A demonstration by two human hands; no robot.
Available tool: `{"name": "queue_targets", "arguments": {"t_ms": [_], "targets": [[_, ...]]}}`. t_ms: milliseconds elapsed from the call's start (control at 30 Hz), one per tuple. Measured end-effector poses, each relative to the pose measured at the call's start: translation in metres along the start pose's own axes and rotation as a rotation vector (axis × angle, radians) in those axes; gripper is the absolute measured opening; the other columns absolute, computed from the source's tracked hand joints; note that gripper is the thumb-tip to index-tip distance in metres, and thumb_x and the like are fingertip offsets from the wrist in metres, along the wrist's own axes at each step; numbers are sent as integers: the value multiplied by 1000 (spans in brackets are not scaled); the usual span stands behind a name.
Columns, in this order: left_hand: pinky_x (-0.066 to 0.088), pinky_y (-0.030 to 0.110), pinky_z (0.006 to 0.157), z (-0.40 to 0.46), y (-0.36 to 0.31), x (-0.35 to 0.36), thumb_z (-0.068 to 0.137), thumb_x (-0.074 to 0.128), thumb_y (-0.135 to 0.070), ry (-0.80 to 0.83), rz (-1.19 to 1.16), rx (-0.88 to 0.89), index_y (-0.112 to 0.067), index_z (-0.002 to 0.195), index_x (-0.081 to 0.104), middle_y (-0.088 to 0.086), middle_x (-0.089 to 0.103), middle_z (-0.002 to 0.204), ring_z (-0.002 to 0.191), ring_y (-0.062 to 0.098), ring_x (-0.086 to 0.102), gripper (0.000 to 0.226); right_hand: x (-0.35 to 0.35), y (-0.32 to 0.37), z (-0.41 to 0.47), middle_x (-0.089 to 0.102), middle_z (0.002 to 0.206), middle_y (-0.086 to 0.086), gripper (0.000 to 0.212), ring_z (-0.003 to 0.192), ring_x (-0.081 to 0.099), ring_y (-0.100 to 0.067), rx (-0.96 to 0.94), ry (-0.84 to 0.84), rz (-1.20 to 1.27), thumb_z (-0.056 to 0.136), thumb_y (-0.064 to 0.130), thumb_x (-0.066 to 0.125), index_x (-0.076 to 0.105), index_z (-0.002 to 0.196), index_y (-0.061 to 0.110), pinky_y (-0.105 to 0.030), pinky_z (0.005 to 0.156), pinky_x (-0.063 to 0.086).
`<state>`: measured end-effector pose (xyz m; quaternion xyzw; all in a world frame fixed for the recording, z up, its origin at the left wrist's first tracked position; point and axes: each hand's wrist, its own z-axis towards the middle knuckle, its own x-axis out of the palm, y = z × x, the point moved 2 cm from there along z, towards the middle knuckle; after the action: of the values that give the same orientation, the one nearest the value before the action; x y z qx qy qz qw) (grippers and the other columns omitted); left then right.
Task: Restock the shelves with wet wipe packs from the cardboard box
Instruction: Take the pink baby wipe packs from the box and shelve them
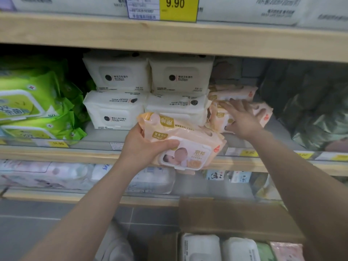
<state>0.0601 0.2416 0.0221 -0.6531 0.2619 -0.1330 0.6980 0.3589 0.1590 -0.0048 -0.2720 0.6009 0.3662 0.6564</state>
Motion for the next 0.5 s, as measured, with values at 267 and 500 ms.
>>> {"name": "queue_targets", "arguments": {"t_ms": [267,500], "targets": [[54,14,64,2,2,1,60,84,-7,4,-49,8,-15,99,67,-6,74,88,80,4,70,43,5,16,11,2,159,10,87,147,-5,-26,-81,68,36,84,23,63,7,146,48,-72,104,-6],[54,17,65,-3,-1,11,59,86,-10,3,-77,-5,-23,90,65,-11,73,84,78,2,69,40,-57,41,-41,31,152,8,60,138,28,-10,-176,149,701,90,42,56,35,145,29,-26,105,28]]}}
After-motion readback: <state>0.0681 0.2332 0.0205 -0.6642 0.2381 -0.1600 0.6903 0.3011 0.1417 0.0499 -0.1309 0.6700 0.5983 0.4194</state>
